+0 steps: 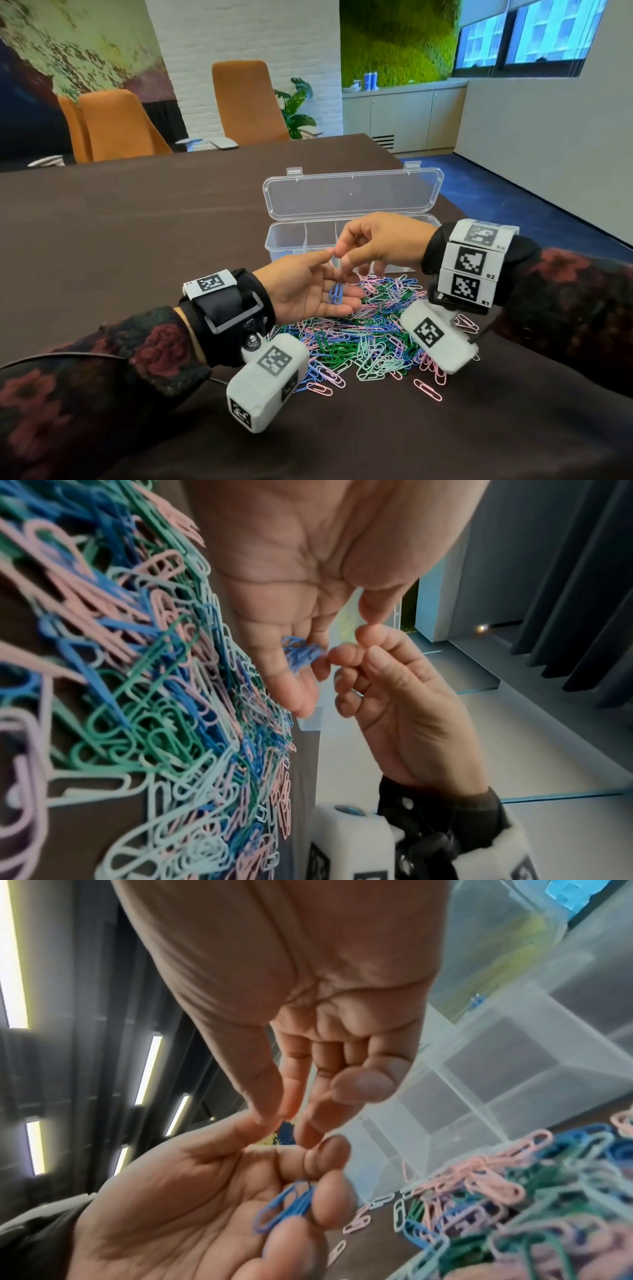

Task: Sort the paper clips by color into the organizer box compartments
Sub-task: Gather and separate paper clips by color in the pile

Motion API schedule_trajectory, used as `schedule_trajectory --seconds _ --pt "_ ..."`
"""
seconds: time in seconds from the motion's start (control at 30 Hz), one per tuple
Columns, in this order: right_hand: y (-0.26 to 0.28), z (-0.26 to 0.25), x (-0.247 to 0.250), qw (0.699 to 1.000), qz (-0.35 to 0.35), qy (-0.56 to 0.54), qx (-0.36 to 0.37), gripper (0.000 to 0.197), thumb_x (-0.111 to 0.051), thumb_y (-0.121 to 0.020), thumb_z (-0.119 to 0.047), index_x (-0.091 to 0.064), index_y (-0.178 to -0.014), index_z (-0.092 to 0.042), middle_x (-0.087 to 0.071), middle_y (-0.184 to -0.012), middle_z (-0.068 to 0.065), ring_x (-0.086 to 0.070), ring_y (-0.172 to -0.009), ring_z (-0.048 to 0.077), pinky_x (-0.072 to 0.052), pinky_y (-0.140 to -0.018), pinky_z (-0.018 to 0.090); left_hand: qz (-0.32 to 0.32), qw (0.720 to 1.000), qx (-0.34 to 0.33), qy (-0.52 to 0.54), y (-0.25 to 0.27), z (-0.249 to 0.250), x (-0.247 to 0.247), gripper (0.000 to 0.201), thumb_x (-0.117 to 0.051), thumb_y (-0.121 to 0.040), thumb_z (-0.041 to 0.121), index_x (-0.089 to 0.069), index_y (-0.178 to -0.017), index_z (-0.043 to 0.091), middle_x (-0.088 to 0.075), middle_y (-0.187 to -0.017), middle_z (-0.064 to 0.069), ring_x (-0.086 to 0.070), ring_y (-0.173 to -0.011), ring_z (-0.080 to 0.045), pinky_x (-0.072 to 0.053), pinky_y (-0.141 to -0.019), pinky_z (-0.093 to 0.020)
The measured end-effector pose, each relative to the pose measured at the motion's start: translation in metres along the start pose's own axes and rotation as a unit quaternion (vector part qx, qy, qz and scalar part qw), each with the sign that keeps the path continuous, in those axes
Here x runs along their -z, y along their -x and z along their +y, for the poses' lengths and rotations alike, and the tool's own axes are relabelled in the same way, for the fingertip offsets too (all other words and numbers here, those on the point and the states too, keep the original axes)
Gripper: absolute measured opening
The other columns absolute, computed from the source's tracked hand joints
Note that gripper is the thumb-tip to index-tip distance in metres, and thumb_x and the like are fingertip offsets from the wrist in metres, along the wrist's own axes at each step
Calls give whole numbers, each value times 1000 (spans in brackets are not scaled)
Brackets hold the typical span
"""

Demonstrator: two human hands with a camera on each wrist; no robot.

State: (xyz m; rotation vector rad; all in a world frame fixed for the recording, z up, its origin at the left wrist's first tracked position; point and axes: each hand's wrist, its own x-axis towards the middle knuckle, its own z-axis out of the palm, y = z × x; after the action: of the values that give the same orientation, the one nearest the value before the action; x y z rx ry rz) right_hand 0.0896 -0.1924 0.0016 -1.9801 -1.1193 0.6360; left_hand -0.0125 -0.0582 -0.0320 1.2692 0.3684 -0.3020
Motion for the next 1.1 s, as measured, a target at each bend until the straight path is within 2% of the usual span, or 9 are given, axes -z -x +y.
schedule_trajectory --seconds 0.13,0.23,0.33,0.43,0.6,0.77,0.83,0.97,1.1 --pt "3 1 18 998 54 6 -9 15 -62 -87 -2 -58 -80 -14 -62 -69 2 -54 -55 11 -42 -46 19 12 1000 0 -24 3 9 6 40 -31 -100 35 -56 -84 8 -50 -59 -1 -44 -44 -9 -36 -39 -16" --pt "9 9 31 997 70 11 -34 15 -60 -88 -1 -58 -81 -14 -63 -68 1 -55 -54 10 -41 -45 18 72 992 -83 -69 6 37 11 29 -35 -99 19 -50 -75 13 -37 -54 4 -30 -40 -6 -23 -36 -14" --pt "12 16 35 996 65 20 -54 11 -59 -90 -4 -60 -84 -14 -64 -70 1 -57 -55 9 -43 -45 17 174 956 -204 -120 5 69 20 26 -34 -97 6 -50 -77 14 -39 -56 2 -37 -43 -9 -33 -42 -16" --pt "13 21 31 997 47 34 -57 9 -58 -90 -6 -59 -86 -14 -65 -73 1 -57 -58 11 -43 -45 16 232 918 -255 -196 -3 82 29 31 -30 -94 -5 -51 -79 13 -50 -62 -1 -55 -51 -11 -44 -57 -23" --pt "13 26 26 995 20 82 -47 12 -57 -91 -8 -59 -85 -18 -67 -78 2 -59 -61 12 -43 -46 16 236 883 -289 -286 -9 77 34 31 -34 -93 -8 -54 -80 12 -62 -83 -5 -60 -76 -14 -46 -74 -18" --pt "11 29 28 991 -14 121 -57 13 -59 -89 -7 -60 -85 -20 -64 -74 -3 -59 -65 13 -46 -49 18 156 864 -266 -397 7 65 20 25 -40 -94 -2 -56 -82 13 -61 -74 -2 -58 -61 -13 -46 -60 -24" --pt "11 29 25 985 -36 158 -59 12 -62 -88 -10 -62 -92 -20 -63 -78 -5 -58 -69 10 -49 -55 21 79 806 -210 -548 11 60 12 18 -48 -94 4 -58 -88 16 -63 -76 2 -58 -60 -7 -47 -60 -22" --pt "14 31 7 954 -102 275 -61 31 -65 -87 -18 -60 -117 -21 -62 -102 1 -56 -84 13 -47 -78 28 -13 634 -120 -764 5 40 8 16 -56 -91 14 -61 -106 19 -62 -95 6 -52 -74 -7 -42 -71 -21" --pt "16 32 -2 918 -138 368 -45 27 -61 -91 -22 -61 -118 -21 -55 -92 -6 -53 -84 13 -42 -76 24 29 560 -134 -817 -5 24 12 23 -53 -91 14 -59 -113 16 -54 -110 2 -42 -82 -8 -30 -70 -18"
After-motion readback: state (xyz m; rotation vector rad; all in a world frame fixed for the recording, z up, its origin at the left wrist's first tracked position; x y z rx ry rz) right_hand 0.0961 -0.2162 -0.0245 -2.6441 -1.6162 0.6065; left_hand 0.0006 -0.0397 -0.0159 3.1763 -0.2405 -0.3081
